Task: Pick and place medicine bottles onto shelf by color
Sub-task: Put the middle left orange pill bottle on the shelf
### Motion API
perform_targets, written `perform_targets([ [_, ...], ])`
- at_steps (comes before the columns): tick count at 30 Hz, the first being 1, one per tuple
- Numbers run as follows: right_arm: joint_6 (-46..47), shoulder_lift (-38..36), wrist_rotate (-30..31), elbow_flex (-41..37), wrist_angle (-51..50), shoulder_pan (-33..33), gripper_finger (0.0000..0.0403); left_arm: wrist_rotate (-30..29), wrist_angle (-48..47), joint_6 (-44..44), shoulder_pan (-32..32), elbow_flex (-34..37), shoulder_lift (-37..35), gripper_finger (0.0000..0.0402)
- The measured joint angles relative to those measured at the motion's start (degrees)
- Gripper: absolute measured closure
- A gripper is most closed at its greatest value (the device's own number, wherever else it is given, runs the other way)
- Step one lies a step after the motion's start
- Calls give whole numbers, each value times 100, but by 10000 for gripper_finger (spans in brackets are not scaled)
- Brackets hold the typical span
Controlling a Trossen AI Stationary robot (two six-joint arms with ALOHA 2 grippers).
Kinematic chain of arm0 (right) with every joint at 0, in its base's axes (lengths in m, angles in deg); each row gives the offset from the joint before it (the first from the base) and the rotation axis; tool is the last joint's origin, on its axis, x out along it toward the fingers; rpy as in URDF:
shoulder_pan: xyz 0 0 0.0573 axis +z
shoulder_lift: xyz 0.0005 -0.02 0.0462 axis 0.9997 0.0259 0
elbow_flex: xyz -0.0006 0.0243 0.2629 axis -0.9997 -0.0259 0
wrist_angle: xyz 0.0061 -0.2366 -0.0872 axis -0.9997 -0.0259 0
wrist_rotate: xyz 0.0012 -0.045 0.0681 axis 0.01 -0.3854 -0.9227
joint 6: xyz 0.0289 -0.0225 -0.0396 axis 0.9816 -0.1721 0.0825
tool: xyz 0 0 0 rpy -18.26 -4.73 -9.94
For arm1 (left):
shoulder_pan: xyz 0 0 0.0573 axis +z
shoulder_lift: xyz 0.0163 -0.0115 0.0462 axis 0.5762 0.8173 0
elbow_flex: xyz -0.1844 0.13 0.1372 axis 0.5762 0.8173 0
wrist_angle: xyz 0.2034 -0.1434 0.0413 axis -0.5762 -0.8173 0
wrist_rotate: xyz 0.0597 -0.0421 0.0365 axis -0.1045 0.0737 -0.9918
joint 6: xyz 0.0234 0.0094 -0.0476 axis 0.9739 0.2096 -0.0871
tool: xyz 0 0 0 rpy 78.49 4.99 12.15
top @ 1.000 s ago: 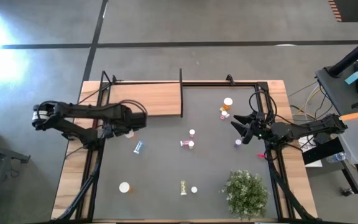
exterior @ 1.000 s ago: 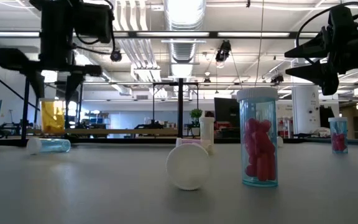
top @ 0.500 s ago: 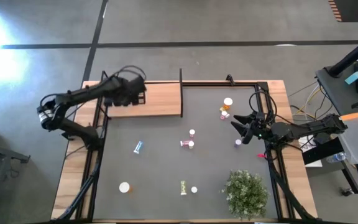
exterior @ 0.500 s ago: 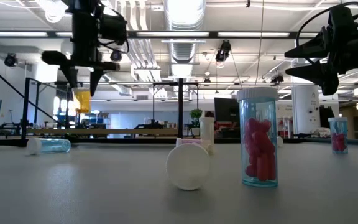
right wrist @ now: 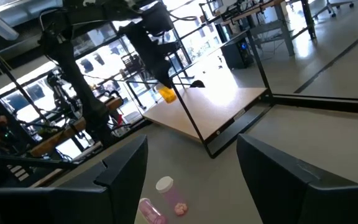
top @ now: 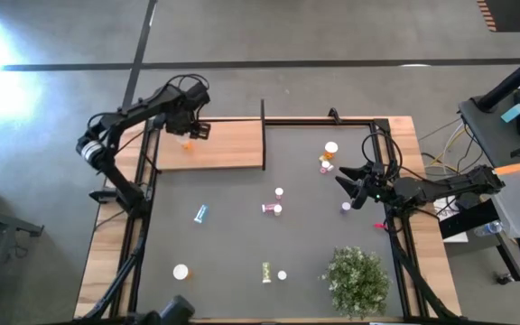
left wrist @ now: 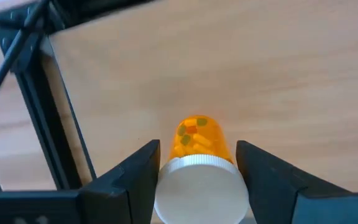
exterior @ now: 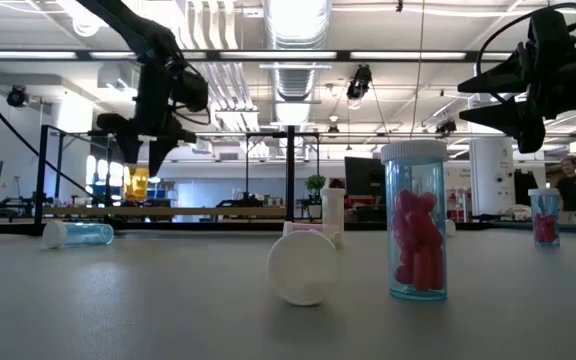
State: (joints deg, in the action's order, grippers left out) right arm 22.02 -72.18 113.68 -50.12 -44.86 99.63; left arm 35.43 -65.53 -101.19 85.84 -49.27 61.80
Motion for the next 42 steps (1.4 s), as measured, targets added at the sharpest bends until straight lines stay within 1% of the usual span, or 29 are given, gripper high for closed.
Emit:
perform_targets([
  [5,-1,0,0,0,0,0,165,25,391,799,252,-39,111,218],
  [8,0,0,0,0,0,-1,165,69,513,1051,451,-48,111,218],
  [14,-1,0,0,0,0,-2,165,75,562,1209,777,-73,109,218],
  [19,0,0,0,0,0,0,165,79,671,1279,928,-44,107,218],
  [25,0,0,0,0,0,0,165,87,802,1653,977,-35,107,218],
  [42,1,0,0,0,0,-2,165,78,813,1813,1150,-74,387,219],
])
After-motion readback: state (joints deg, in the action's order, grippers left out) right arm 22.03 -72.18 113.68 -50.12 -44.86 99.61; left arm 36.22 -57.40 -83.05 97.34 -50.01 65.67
